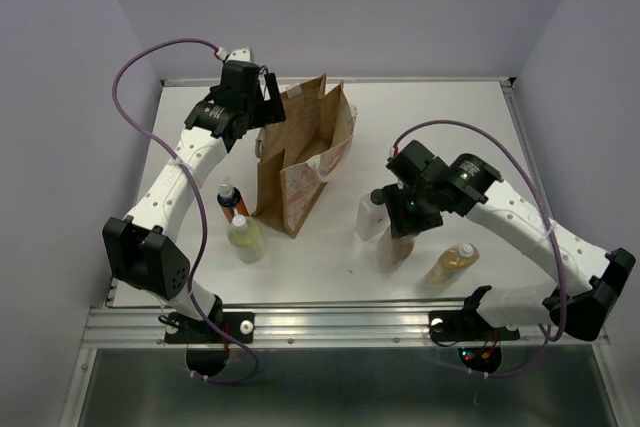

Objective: Place the personal care products into the canvas bag

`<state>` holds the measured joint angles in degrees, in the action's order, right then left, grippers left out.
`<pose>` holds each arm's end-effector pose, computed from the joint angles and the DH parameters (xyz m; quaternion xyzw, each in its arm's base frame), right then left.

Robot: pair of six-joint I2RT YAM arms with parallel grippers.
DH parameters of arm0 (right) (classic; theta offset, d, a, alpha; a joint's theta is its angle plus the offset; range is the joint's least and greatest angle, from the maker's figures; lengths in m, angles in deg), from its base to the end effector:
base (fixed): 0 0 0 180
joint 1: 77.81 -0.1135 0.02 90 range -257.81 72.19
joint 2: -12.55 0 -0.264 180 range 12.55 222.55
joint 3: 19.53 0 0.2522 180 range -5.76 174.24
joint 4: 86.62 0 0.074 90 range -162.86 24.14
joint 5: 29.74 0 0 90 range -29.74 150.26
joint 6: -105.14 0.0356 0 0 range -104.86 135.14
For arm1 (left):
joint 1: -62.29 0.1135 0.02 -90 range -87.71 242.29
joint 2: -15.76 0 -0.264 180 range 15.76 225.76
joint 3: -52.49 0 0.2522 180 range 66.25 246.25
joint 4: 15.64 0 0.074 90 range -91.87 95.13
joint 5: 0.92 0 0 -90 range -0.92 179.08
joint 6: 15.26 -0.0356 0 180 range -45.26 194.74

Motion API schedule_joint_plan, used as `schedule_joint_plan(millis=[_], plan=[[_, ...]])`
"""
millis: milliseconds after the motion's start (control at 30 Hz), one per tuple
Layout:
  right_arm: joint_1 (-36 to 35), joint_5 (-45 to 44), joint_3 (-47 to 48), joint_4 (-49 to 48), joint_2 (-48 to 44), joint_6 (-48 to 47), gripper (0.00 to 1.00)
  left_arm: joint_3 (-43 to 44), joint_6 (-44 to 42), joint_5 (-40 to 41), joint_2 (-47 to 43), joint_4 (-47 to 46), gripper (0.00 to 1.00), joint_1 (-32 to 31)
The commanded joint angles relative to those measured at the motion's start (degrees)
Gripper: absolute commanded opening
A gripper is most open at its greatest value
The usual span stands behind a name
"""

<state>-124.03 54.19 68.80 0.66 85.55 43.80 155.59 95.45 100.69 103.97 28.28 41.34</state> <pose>0.1549 0.1562 0.3286 -0.1423 0.9759 0.0537 0.1562 0.3301 -0.1187 0.3893 -0.0495 0.8574 -0.0980 0.5027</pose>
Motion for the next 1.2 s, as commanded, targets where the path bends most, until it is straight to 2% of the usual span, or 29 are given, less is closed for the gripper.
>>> schedule_joint_plan(millis=[0, 233, 467, 600, 667, 800, 833, 967, 1167], plan=[[-0.5, 5.5, 13.7, -4.7, -5.2, -1.9, 0.01, -0.9, 0.1, 0.8, -1.2, -1.0, 0.99, -0.4], [-0.5, 17.5, 27.7, -13.8, -1.7, -3.5, 0.01, -1.3, 0.0, 0.6, -1.4, -1.1, 0.99, -0.4], [-0.5, 9.2, 42.0, -24.3, 5.9, -6.3, 0.01, -1.3, -0.1, 0.4, -1.4, -1.4, 0.96, -0.4], [-0.5, 7.1, 50.7, -25.9, 12.7, -7.9, 0.01, -1.7, -0.1, 0.5, -1.7, -1.6, 0.88, -0.4], [-0.5, 2.8, 56.0, -26.2, 16.7, -9.3, 0.01, -1.7, -0.2, 0.3, -1.8, -1.7, 0.83, -0.4], [-0.5, 2.4, 63.1, -26.2, 23.5, -12.6, 0.01, -2.1, -0.5, -0.6, -2.2, -2.3, 0.75, -0.4], [-0.5, 2.1, 63.8, -26.3, 24.5, -13.3, 0.01, -2.2, -0.6, -1.0, -2.2, -2.5, 0.69, -0.4], [-0.5, 1.3, 62.7, -27.7, 27.5, -18.5, 0.01, -2.5, -0.9, -1.7, -1.9, -2.9, 0.59, -0.4], [-0.5, 7.5, 61.7, -25.7, 32.7, -25.2, 0.01, -2.2, -0.9, -3.4, -1.3, -3.4, 0.41, -0.4]])
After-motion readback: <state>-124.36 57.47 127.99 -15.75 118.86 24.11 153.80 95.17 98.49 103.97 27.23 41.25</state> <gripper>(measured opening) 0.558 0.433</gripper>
